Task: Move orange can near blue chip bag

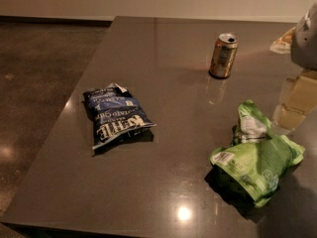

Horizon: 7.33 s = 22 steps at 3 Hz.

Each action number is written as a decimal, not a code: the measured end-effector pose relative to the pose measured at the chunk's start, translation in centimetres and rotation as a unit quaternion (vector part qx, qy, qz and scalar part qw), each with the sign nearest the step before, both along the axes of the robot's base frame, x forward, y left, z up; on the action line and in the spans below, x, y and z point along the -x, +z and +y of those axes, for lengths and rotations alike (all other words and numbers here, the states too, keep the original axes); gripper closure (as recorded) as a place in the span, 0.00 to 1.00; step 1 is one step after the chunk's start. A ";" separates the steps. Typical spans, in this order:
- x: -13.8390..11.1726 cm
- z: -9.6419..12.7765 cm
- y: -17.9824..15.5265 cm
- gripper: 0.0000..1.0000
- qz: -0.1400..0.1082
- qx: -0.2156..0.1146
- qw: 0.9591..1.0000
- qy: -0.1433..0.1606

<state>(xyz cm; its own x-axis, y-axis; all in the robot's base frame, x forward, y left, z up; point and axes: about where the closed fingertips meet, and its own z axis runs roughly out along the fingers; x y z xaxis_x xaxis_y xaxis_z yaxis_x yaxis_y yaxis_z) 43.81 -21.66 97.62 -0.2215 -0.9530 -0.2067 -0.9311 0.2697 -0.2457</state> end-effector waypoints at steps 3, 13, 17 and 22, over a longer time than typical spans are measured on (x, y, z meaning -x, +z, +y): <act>-5.4 -0.5 -0.8 0.00 -0.014 -0.027 0.995 -0.090; -27.0 0.4 -5.5 0.65 -0.103 -0.282 0.912 -0.279; -19.7 15.0 -4.5 1.00 -0.037 -0.308 0.950 -0.044; -14.9 21.1 -5.9 0.12 0.002 -0.300 0.951 0.072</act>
Offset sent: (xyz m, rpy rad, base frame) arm 0.0592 -0.0065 -0.0077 0.0694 -0.0203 -0.2317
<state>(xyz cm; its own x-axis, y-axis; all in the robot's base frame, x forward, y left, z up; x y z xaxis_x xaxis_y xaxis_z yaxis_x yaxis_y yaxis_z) 58.67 -0.60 91.74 -0.0991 -0.6837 -0.7230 -0.9697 0.2295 -0.0841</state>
